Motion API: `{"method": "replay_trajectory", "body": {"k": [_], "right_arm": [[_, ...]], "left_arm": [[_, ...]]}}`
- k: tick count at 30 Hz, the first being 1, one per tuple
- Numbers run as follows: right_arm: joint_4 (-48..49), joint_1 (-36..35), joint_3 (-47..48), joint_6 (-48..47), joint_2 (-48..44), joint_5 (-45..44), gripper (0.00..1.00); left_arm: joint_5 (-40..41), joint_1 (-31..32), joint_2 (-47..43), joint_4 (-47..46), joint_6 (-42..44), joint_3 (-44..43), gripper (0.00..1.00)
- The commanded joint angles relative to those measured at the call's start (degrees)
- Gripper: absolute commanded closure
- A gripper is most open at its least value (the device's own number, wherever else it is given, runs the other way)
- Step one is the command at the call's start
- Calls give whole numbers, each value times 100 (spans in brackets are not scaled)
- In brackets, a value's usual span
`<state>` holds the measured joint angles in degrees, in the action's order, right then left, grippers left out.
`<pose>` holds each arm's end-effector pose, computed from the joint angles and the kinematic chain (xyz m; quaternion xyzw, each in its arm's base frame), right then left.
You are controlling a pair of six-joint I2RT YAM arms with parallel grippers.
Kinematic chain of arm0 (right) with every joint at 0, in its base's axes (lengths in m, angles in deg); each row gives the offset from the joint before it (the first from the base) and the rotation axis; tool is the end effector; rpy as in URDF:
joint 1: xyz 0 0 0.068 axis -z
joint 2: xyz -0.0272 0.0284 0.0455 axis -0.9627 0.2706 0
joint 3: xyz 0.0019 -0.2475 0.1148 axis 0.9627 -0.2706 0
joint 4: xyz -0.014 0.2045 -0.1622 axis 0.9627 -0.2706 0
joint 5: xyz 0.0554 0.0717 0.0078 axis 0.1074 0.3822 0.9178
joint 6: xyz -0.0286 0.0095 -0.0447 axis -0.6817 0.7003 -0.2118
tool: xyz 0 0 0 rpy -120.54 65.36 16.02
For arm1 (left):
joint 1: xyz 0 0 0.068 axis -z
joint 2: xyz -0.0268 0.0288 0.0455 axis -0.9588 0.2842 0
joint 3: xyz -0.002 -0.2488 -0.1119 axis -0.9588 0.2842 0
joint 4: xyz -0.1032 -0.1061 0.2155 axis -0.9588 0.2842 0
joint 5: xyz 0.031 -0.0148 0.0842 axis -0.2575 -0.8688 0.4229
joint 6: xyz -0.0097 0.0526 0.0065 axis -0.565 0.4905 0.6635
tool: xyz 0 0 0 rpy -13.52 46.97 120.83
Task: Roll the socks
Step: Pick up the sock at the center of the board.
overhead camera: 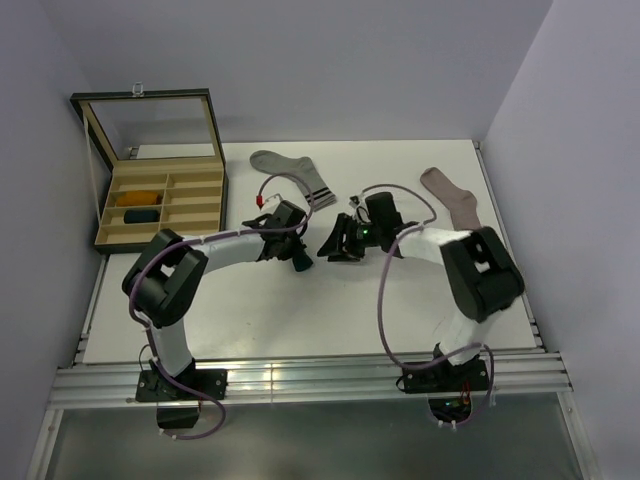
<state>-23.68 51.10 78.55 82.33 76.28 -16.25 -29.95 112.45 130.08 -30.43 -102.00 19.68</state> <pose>0.3087 0.1579 0.1463 -0.0034 0.8740 0.4677 0.1319 0.2954 -0.2286 0.1600 -0.1965 0.9259 -0.1582 0.2811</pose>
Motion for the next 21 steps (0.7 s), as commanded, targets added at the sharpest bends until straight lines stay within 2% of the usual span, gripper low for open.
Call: {"method": "replay_trajectory", "body": {"k": [1,8,14,17,20,21], "right_arm": [[-996,44,-115,-807,-1107,-1265,44],[-2033,158,-378,-1238,-3259,-2593,38],[-2481,281,-379,-1405,-4439,-3347,30],[-2797,325,-203,-1493,-4897,-3744,21],[-3070,334,60,-1564,-5275,-4332,8],[-3132,342,113,-1581,-5354,-4604,7]], "left_arm": [[372,-46,66,1064,258,-69,100],[241,-213,-391,1257,241,-307,100],[74,-713,-1032,1381,205,-509,100],[56,-1030,-1305,1556,231,-658,100],[-58,-1451,-1604,1697,231,-729,100],[-128,-1714,-1700,1697,231,-685,100]]}}
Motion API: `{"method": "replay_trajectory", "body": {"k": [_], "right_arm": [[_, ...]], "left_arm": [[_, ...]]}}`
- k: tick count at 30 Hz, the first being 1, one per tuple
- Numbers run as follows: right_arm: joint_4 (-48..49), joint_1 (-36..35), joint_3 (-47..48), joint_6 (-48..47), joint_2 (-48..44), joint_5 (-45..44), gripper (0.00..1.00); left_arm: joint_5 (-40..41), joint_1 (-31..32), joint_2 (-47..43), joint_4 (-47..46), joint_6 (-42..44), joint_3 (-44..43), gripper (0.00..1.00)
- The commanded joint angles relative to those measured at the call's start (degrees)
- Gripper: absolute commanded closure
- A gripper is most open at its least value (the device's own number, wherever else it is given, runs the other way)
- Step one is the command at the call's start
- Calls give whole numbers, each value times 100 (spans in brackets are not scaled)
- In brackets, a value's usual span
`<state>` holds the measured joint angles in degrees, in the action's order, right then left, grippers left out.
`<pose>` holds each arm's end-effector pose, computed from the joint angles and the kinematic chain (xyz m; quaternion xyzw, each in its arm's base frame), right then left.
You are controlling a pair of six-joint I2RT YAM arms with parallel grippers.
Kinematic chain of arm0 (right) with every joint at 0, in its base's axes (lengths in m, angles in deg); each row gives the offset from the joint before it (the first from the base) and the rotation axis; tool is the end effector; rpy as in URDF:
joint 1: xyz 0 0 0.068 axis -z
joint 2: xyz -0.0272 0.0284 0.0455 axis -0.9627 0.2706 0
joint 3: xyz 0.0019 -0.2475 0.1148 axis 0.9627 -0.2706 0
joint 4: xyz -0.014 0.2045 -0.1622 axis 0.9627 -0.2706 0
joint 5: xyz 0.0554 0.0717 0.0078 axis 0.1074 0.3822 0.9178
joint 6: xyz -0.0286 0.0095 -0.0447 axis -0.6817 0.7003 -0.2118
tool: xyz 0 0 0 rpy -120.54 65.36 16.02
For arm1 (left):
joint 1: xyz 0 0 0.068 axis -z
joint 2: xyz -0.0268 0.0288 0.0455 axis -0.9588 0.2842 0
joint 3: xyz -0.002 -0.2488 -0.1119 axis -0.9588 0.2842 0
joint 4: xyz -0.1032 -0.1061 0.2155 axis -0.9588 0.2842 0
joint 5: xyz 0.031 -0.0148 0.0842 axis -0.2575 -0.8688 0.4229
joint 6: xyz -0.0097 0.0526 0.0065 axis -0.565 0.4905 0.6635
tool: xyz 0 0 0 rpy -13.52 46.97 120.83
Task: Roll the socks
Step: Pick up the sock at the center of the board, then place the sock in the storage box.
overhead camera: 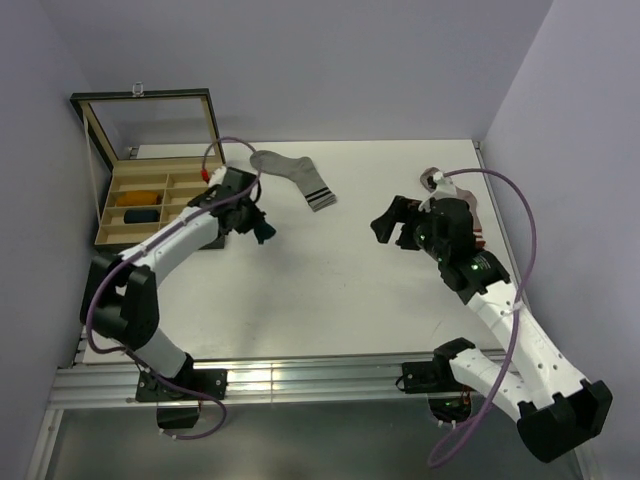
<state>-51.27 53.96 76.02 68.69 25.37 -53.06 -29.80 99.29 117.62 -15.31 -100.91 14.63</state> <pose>0.1887 0.0730 0.3210 0.0267 0.8379 0.2500 0.4844 0.3153 -0.1435 0.2438 -0.2935 0.8930 -0.1348 0.3136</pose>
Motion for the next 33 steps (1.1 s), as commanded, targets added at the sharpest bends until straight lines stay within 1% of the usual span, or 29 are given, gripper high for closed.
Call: {"method": "replay_trajectory", "body": {"k": [1,4,5,6,8,9,10,11,12,16,19,20,22,25,29,30,31,33], "right_arm": [[-427,56,411,-270,-360,-1022,7],[-533,56,499,-349,-492,-1224,6],[-489,56,455,-358,-571,-1216,6],[-437,56,420,-358,-615,-1181,6],[-349,56,324,-358,-694,-1093,6],[-322,56,306,-358,-712,-1049,6],[-305,56,279,-376,-721,-979,6],[-296,56,271,-384,-730,-961,6],[-296,56,270,-411,-739,-952,6],[-339,56,332,-464,-660,-961,6],[-305,56,306,-516,-563,-935,6],[-296,56,306,-525,-537,-891,6],[-278,48,288,-543,-475,-830,7],[-278,47,288,-595,-405,-812,7],[-252,47,271,-639,-352,-820,7],[-243,47,262,-657,-335,-803,7],[-225,47,253,-666,-308,-777,7],[-208,47,227,-674,-299,-724,7]], "left_arm": [[-152,-531,-629,185,113,-154,100],[-257,-1137,-902,150,192,-92,100],[-284,-1304,-964,123,236,-75,100],[-310,-1628,-1009,114,254,-66,100],[-398,-1972,-1097,88,324,-74,100],[-442,-2330,-1106,62,359,-74,100],[-468,-2499,-1106,53,368,-66,100],[-651,-2719,-1114,-60,429,-48,100],[-732,-3121,-1106,-148,447,22,100],[-987,-4063,-1079,-684,360,320,100],[-1215,-4425,-992,-1010,298,496,100],[-1259,-4661,-974,-1263,254,601,100],[-1260,-4899,-895,-1502,254,777,100],[-1523,-5128,-719,-1958,175,962,100],[-1576,-5428,-500,-2574,158,1384,100],[-1759,-5463,-386,-2645,105,1437,100],[-1909,-5559,-324,-2941,9,1550,100],[-1963,-5630,-157,-3075,-45,1630,100]]}}
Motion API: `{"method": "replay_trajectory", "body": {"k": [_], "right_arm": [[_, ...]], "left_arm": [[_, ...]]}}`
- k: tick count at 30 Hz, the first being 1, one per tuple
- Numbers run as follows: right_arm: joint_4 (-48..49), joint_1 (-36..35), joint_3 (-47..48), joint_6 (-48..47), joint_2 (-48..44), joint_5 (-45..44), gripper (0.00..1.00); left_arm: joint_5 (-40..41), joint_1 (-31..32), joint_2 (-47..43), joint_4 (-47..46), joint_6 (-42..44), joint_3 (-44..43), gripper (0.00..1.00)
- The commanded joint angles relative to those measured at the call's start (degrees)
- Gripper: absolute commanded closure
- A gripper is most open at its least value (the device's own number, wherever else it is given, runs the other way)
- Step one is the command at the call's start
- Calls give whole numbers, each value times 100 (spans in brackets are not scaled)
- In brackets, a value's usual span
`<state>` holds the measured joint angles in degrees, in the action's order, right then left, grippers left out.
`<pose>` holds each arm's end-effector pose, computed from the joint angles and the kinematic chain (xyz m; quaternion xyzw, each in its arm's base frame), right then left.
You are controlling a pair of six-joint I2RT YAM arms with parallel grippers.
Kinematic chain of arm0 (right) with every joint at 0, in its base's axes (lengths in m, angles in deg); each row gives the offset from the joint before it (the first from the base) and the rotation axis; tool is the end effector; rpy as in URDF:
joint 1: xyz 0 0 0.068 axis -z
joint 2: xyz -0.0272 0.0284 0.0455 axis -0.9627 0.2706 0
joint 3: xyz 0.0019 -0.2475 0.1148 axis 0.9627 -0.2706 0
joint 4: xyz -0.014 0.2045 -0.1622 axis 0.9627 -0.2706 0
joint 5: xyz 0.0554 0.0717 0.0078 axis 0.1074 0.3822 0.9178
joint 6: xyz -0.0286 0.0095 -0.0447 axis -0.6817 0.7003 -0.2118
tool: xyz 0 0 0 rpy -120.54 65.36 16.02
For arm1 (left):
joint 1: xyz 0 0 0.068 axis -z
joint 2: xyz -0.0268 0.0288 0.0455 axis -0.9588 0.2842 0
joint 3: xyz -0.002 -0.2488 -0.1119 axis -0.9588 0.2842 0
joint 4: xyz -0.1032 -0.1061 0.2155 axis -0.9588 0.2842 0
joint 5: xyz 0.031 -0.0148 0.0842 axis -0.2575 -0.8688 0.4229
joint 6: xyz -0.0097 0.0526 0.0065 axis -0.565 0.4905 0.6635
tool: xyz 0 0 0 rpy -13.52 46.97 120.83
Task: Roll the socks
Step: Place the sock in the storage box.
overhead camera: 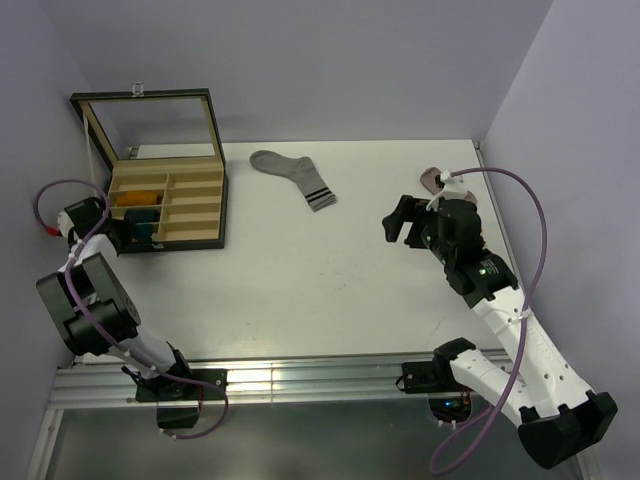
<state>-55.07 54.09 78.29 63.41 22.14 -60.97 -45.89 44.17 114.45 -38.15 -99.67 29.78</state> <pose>0.1759 0.0625 0.3379 0.0269 0.8300 0.1776 0.5281 0.2904 0.1609 0.2072 -0.6112 0.6743 -0.1198 0.3967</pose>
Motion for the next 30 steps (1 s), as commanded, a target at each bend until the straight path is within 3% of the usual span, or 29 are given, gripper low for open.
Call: {"method": "replay_trajectory", "body": {"k": [1,22,30], "right_arm": [[199,34,-18,-146,42,76,7],[331,26,-106,-251,42,41,8],[331,26,-80,-260,103,-12,8]], "left_arm": [[-250,-126,187,-879,-161,177,100],[744,-100,1109,-28,103,-481,100],[1096,137,1839,693,173,-1280,87]]}}
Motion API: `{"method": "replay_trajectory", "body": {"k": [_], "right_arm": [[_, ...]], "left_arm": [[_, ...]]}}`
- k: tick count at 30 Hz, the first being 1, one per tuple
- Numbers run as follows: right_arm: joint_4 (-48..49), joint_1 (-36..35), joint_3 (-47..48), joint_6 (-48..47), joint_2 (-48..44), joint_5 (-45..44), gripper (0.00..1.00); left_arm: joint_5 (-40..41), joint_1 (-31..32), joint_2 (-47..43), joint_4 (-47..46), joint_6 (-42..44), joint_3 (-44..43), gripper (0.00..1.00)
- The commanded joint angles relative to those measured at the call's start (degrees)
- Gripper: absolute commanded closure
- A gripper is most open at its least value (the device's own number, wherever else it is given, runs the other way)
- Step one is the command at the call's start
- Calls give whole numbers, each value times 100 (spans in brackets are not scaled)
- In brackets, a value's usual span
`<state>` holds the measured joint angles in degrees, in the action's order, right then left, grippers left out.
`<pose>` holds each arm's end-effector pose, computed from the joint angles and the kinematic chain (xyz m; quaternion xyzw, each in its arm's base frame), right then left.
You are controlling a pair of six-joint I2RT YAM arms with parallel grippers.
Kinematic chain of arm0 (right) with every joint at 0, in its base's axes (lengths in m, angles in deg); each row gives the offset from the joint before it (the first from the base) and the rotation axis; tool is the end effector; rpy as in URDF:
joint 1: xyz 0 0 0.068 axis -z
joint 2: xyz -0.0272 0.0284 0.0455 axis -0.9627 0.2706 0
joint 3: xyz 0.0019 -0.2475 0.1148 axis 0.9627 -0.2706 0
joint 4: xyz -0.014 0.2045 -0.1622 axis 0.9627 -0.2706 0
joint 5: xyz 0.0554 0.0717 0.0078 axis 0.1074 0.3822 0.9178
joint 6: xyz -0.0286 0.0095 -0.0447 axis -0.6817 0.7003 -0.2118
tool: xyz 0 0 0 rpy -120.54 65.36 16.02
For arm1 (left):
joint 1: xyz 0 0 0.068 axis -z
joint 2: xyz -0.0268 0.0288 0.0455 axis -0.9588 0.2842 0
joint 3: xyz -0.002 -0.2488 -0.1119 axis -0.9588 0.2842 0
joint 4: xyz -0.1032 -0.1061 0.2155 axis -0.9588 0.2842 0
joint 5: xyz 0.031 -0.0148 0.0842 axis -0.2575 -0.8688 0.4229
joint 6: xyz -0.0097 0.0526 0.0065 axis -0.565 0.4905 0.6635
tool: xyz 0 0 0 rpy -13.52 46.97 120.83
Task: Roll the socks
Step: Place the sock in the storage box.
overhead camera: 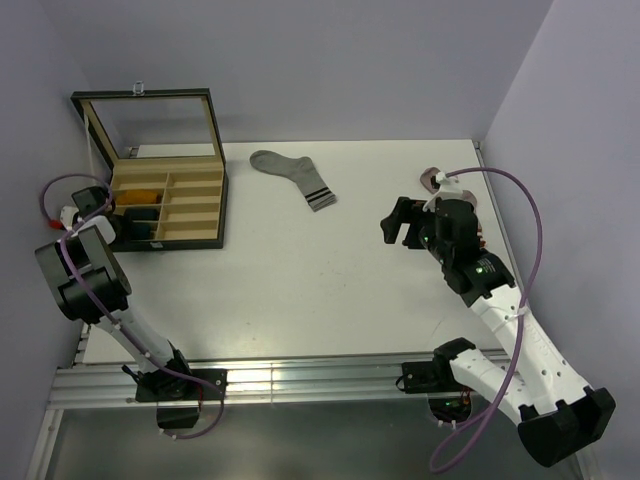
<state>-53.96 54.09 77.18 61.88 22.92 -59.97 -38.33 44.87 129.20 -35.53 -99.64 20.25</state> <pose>0.1797 0.0646 0.3309 0.0108 0.8342 0.1753 0.5228 0.3311 0.1839 0.1680 -0.6425 0.6804 -0.0476 0.3492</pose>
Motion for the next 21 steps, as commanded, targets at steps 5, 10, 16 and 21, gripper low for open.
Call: {"method": "replay_trajectory", "body": {"k": [5,10,16,21], "right_arm": [[263,26,40,-124,77,-95,8],[272,26,23,-124,78,-59,8],[263,26,23,-124,-10,-59,8],[263,26,14,-124,-98,-86,8]], "left_arm": [[296,199,732,1027,48,-644,66],[217,199,611,1309,136,-768,43],[322,217,329,1819,294,-1022,29],[296,217,223,2074,286,-1189,31]]}}
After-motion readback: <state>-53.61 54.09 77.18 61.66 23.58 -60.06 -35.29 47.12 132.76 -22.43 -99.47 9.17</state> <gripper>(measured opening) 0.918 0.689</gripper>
